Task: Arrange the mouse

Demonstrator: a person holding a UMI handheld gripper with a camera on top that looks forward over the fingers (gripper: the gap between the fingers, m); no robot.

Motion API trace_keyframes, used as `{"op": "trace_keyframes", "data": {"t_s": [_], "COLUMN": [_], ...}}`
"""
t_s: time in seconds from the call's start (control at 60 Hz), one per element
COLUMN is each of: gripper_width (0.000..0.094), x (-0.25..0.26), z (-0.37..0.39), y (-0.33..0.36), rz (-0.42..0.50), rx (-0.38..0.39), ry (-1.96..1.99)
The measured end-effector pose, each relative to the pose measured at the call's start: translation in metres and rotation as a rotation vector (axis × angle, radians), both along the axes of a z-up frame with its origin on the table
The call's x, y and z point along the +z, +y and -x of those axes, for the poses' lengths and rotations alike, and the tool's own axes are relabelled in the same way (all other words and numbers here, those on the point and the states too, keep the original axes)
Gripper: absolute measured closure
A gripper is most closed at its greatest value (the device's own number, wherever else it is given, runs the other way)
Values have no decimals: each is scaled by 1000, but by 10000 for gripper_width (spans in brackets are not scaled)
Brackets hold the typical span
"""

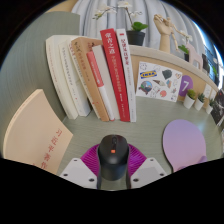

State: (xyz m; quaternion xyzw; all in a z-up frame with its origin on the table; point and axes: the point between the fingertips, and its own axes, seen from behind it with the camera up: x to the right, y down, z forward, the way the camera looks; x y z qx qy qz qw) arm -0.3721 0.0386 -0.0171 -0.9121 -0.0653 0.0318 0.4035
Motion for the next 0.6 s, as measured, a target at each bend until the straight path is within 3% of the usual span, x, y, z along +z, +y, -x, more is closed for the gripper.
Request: {"op": "trace_keyframes", "data": {"t_s": [0.233, 0.367, 0.6], "gripper_width": [605, 604, 604], "x": [22, 112, 264], "z": [5, -13, -112], "y": [0, 0, 26], "rz": [12, -109, -335], "rx": [31, 93, 28], "ry": [56, 57, 46]}}
